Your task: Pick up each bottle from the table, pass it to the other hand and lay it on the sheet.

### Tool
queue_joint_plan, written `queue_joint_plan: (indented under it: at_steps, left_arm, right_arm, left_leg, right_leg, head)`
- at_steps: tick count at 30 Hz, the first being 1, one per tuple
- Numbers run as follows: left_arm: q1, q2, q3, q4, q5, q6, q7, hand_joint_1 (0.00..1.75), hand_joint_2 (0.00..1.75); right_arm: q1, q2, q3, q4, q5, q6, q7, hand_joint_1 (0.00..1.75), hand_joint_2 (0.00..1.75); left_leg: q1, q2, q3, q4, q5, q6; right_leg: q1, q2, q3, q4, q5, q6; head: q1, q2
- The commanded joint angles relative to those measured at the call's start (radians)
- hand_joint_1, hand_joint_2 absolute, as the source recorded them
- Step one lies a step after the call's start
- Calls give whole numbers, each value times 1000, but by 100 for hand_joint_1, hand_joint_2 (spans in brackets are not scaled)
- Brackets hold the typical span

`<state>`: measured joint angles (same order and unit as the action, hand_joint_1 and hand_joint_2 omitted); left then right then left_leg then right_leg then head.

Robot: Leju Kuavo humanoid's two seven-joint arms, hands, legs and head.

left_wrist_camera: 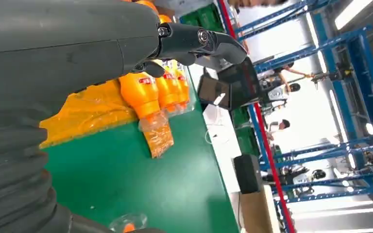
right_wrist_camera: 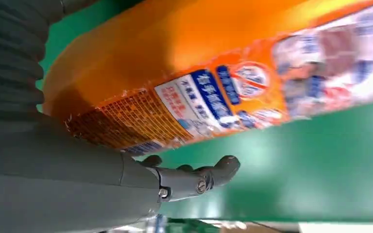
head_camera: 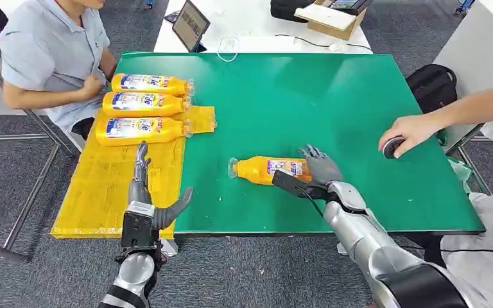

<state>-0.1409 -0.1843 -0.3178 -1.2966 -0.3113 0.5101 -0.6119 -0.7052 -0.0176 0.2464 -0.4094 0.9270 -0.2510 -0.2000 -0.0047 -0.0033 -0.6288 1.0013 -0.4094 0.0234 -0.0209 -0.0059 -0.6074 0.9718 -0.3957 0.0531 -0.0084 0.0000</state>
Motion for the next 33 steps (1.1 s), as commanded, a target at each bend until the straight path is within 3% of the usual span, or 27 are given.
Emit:
queue_joint_plan:
  at_steps: [1, 8, 9, 10, 11, 12, 18, 19, 27, 31, 32, 33]
  left_arm:
    - [-43, 34, 3, 67, -28, 8, 10, 0, 175]
    - [-65, 29, 7, 109, -27, 7, 0, 0, 175]
    - [-65, 29, 7, 109, -27, 7, 0, 0, 175]
    - [-66, 31, 4, 110, -27, 4, 0, 0, 175]
    - [-68, 31, 4, 112, -27, 1, 0, 0, 175]
    - [-69, 32, 5, 113, -27, 1, -2, 0, 175]
    - [-64, 35, 15, 93, -11, -12, 0, 0, 175]
    - [-60, 39, 15, 86, -11, -16, 0, 0, 175]
    - [-43, 47, 36, 28, -16, 16, -15, 0, 175]
    - [-4, 34, 59, -56, 148, -122, -24, 0, 175]
    - [22, 8, 100, -96, 321, -242, -22, 0, 175]
    - [29, 7, 97, -102, 321, -242, -22, 0, 175]
  right_arm:
    - [-53, 2, 2, 107, -59, 112, -49, 0, 175]
    - [-28, 8, 0, 113, -77, 160, -110, 0, 175]
    - [-28, 8, 0, 113, -77, 160, -110, 10, 175]
    - [-27, 7, 5, 111, -76, 167, -127, 134, 175]
    - [-25, 7, 7, 108, -77, 162, -142, 161, 175]
    - [-26, 9, 10, 108, -78, 160, -158, 173, 175]
    - [-44, 16, 22, 106, -80, 194, -166, 175, 175]
    - [-48, 14, 38, 112, -65, 206, -140, 169, 175]
    - [-56, 6, 54, 117, -57, 229, -93, 175, 175]
    - [-37, 28, -29, 70, -169, 196, -213, 175, 175]
    - [-8, 57, -118, 4, -277, 110, -309, 175, 175]
    - [-9, 70, -115, -3, -279, 105, -304, 175, 175]
  left_leg:
    - [1, 1, 4, 0, -2, -1]
    - [1, 0, 5, -1, -1, -1]
    - [2, 1, 9, -1, -3, -2]
    - [1, 1, 7, -1, -2, -2]
    - [1, 1, 5, -1, -1, -1]
    - [2, 1, 9, -1, -2, -2]
    - [1, 2, 8, -1, -1, -1]
    - [2, 2, 10, 0, -3, -2]
    - [2, 2, 10, 0, -2, -2]
    - [2, 2, 10, -1, -2, -2]
    - [2, 3, 11, 0, -3, -2]
    - [2, 3, 10, 0, -2, -2]
  right_leg:
    - [1, 1, 4, 0, -1, -2]
    - [1, 0, 5, -1, -1, -2]
    - [2, 1, 8, -2, -2, -3]
    - [1, 0, 6, -2, -1, -3]
    - [1, 0, 4, -1, 0, -2]
    - [2, 0, 8, -1, -2, -3]
    - [1, 1, 7, -1, -1, -2]
    - [2, 1, 9, -1, -2, -3]
    - [2, 1, 9, -1, -1, -3]
    - [2, 2, 9, -1, -1, -2]
    - [2, 2, 11, -1, -2, -3]
    - [2, 3, 9, -1, -1, -2]
  head:
    - [0, 0]
    - [0, 0]
    - [0, 0]
    - [0, 0]
    - [0, 0]
    - [0, 0]
    - [0, 0]
    - [0, 0]
    - [0, 0]
    - [0, 0]
    - [0, 0]
    - [0, 0]
